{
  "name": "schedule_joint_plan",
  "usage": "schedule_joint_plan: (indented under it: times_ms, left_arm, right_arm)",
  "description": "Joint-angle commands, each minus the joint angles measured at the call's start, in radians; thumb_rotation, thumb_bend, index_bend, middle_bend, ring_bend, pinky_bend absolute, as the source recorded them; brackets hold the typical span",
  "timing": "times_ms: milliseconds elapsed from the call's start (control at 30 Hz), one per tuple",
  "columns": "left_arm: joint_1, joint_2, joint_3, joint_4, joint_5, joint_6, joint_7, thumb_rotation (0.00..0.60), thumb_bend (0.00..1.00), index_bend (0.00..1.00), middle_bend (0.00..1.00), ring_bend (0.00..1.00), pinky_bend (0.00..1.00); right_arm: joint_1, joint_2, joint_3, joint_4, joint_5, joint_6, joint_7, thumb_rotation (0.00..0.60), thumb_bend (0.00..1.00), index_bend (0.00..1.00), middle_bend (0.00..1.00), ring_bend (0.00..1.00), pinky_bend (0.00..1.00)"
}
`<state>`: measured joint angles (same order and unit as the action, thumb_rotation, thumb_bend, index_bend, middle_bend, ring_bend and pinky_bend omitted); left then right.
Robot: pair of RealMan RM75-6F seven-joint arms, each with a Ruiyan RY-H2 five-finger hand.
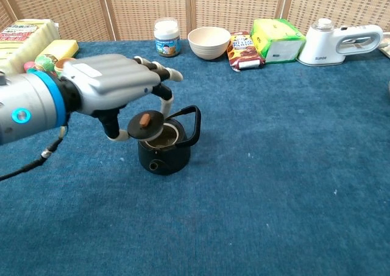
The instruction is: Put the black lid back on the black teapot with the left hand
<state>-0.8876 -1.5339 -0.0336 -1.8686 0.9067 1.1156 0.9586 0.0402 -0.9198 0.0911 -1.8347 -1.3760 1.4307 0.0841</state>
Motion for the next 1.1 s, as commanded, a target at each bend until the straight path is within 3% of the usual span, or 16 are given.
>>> schedule_joint_plan:
  times_ms: [33,767,1100]
  left_arm:
    - [-0.015,-0.026,-0.004,0.012,-0.028,0.0,0.026,0.6,0.25,0.41,0.0,0.0,0.05]
    - [-0.057,-0.111,-0.038,0.09,-0.123,0.021,0.065,0.6,0.25,0.41,0.0,0.0,0.05]
    - [-0.063,-0.104,-0.039,0.081,-0.137,0.024,0.056,0.6,0.24,0.4,0.0,0.0,0.05]
  right_arm:
    - [-0.001,0.001,0.001,0.001,0.001,0.001,0.004,0.6,0.08,0.16,0.02,0.0,0.0]
    - [-0.001,0.008,0.001,0.003,0.001,0.0,0.019,0.6,0.08,0.16,0.02,0.0,0.0]
    - [-0.002,0.009,0.001,0.004,0.0,0.001,0.02,0.6,0.08,0.16,0.02,0.0,0.0]
